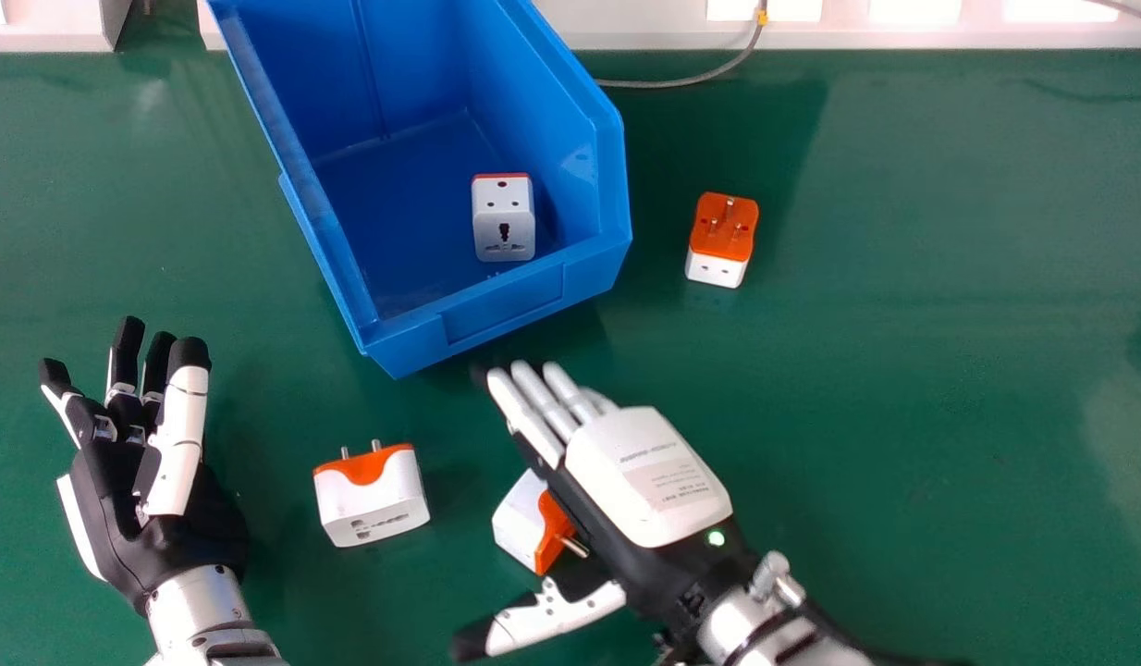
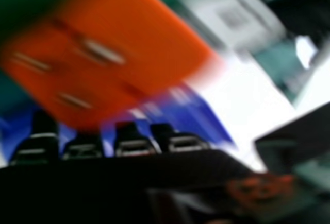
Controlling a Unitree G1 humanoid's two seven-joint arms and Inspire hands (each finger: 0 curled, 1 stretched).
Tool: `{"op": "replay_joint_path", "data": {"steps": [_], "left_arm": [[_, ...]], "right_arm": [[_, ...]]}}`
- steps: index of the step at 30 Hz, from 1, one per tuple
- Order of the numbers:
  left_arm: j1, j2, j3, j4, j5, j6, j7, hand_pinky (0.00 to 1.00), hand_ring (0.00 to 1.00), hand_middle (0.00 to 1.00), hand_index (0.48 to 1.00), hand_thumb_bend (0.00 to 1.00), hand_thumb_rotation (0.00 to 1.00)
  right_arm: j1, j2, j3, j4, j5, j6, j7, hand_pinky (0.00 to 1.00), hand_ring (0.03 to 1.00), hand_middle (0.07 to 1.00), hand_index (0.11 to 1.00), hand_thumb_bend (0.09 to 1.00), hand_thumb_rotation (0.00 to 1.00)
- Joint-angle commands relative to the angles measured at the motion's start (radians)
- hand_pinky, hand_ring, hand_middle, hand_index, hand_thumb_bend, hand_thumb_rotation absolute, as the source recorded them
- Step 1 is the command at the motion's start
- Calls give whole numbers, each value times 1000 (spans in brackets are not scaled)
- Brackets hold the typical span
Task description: Pick all objects and put in blue box
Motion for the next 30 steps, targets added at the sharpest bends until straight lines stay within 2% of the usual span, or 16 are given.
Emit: {"op": "replay_joint_path", "data": {"steps": [1, 3, 7, 10, 14, 17, 20, 21, 22, 24, 25, 27, 30], "left_arm": [[6, -6, -13, -22, 9, -2, 1, 828, 875, 890, 890, 680, 79], [8, -6, -13, -24, 14, -6, 10, 830, 877, 891, 890, 681, 76], [6, -7, -9, -28, 3, -1, 3, 832, 877, 891, 888, 674, 69], [9, -7, -12, -33, 8, 3, 5, 823, 879, 894, 892, 683, 66], [4, -5, -12, -32, 5, 6, 5, 830, 877, 893, 892, 692, 71], [3, -4, -14, -35, 7, 8, 5, 828, 879, 892, 892, 683, 66], [2, -5, -15, -36, 10, 6, 13, 823, 875, 890, 891, 692, 70], [2, -5, -15, -38, 9, 7, 14, 825, 875, 890, 890, 691, 68], [2, -6, -15, -41, 7, 8, 13, 829, 875, 890, 890, 691, 68], [4, -7, -15, -45, 4, 10, 13, 834, 877, 891, 892, 689, 69], [4, -8, -14, -49, 2, 13, 14, 833, 877, 891, 890, 689, 68], [6, -11, -13, -54, -3, 18, 12, 828, 875, 890, 887, 683, 62], [10, -13, -15, -58, 2, 16, 13, 836, 882, 895, 892, 665, 48]], "right_arm": [[-11, -11, -11, -162, 36, 129, 299, 979, 999, 1000, 1000, 1000, 974], [-8, -13, -13, -201, 33, 174, 374, 975, 996, 997, 1000, 1000, 983], [-2, -14, -18, -259, 24, 228, 472, 987, 999, 997, 1000, 1000, 993], [-3, -19, -18, -275, 20, 248, 516, 967, 989, 990, 988, 1000, 933], [-9, -16, -21, -270, 9, 247, 504, 924, 972, 981, 961, 945, 753], [-11, 1, -33, -232, 17, 222, 427, 836, 915, 942, 876, 860, 458], [-9, 25, -56, -199, 57, 202, 384, 672, 788, 867, 766, 795, 123], [-8, 35, -66, -187, 77, 192, 369, 589, 712, 811, 722, 750, 78], [-7, 40, -74, -173, 89, 174, 346, 491, 594, 709, 632, 652, 40], [-9, 43, -80, -153, 100, 150, 317, 385, 474, 581, 549, 557, 13], [-10, 42, -80, -145, 102, 141, 307, 357, 441, 538, 526, 536, 6], [-11, 42, -83, -135, 111, 121, 290, 332, 421, 508, 512, 525, 3], [-13, 35, -83, -126, 123, 90, 272, 276, 415, 495, 499, 516, 0]]}}
